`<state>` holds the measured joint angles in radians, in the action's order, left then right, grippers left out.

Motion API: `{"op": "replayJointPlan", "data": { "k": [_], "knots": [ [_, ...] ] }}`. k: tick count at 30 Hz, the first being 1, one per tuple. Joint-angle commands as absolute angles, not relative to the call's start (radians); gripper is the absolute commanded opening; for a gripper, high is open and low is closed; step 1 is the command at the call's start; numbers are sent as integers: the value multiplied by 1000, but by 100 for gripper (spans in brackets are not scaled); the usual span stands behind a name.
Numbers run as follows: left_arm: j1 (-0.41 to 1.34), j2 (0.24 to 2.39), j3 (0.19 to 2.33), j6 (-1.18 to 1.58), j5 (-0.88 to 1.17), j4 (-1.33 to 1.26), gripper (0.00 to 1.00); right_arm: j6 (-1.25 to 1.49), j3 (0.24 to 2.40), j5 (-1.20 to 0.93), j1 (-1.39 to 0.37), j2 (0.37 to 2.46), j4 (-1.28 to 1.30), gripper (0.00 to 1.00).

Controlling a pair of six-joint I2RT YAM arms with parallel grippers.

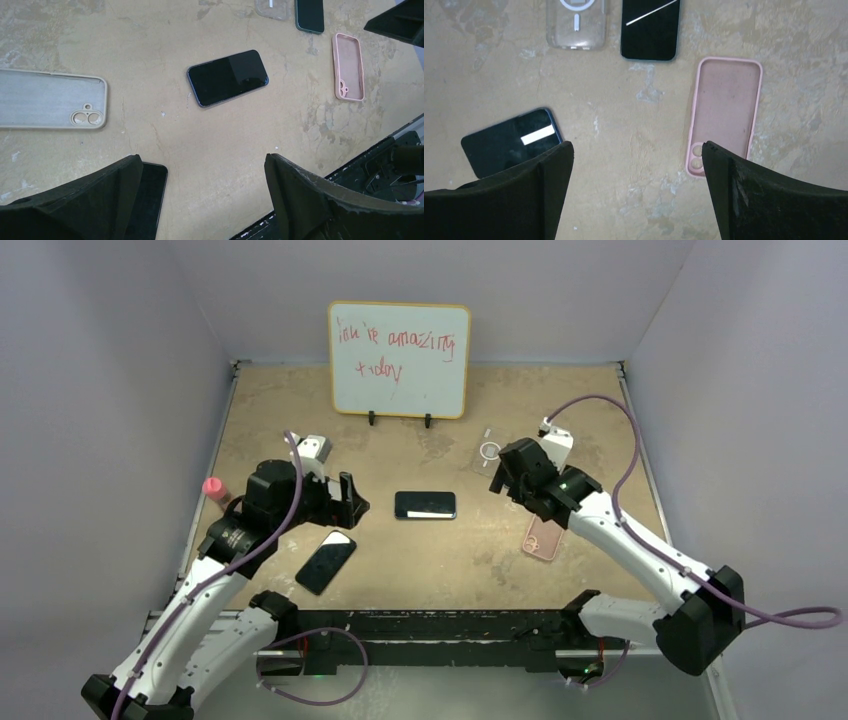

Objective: Put the phone into the phone case

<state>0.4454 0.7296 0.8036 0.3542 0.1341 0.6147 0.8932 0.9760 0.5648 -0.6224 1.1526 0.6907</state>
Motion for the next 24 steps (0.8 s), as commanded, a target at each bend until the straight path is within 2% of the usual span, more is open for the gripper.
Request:
{"op": "replayJointPlan", "data": {
  "k": [1,10,17,24],
  "knots": [
    [440,714,794,348,134,574,97,750,1015,649,-577,1218,554,99],
    [440,698,791,351,138,574,97,620,1011,428,-351,1414,354,99],
    [440,702,790,353,137,574,97,614,1109,446,-317,1615,350,94],
    [440,707,790,353,133,574,96,603,1138,423,-283,1707,317,93]
  ]
}}
